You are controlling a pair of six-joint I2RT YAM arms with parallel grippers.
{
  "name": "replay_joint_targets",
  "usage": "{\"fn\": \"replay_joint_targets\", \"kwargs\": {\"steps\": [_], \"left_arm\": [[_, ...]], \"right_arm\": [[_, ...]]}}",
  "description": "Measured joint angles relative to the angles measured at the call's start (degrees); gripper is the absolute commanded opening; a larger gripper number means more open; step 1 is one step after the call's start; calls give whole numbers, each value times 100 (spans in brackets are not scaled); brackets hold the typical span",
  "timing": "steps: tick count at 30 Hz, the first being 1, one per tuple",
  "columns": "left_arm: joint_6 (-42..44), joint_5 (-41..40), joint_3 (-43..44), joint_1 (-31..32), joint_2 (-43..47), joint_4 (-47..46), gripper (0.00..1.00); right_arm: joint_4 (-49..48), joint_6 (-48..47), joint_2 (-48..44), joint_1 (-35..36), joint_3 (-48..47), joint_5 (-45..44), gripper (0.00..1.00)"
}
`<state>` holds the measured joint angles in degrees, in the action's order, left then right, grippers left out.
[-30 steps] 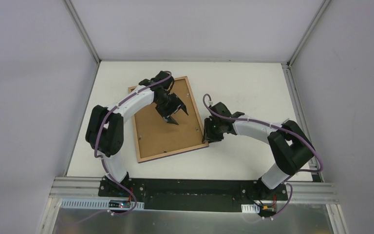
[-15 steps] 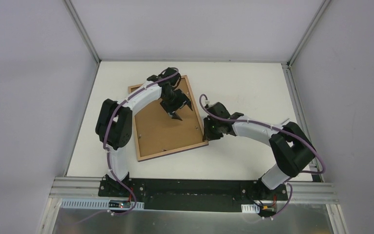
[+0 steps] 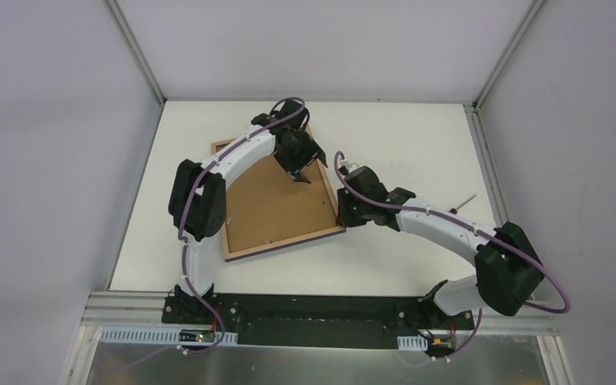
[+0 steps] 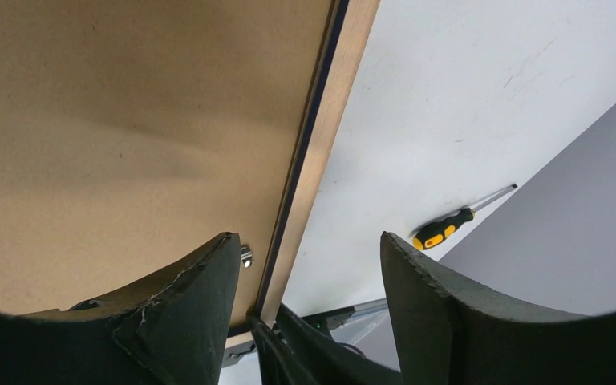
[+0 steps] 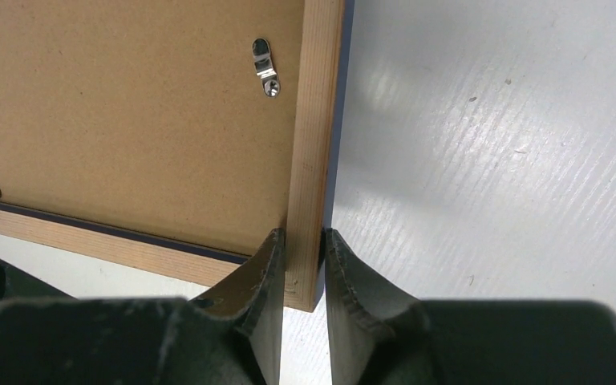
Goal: Take the photo out of the frame
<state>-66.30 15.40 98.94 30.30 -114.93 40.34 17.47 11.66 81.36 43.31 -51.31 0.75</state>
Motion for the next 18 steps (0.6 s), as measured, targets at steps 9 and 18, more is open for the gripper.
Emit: {"fn": "replay_joint_targets", "kwargs": {"steps": [9,18], "left_arm": [[26,-262,28,55,-190,83,62],[1521,-785,-28,87,280,280,68]], "right_arm": [[136,-70,-201,361,0,-553,0],[160,-17,-289,376,107,-697,0]]}}
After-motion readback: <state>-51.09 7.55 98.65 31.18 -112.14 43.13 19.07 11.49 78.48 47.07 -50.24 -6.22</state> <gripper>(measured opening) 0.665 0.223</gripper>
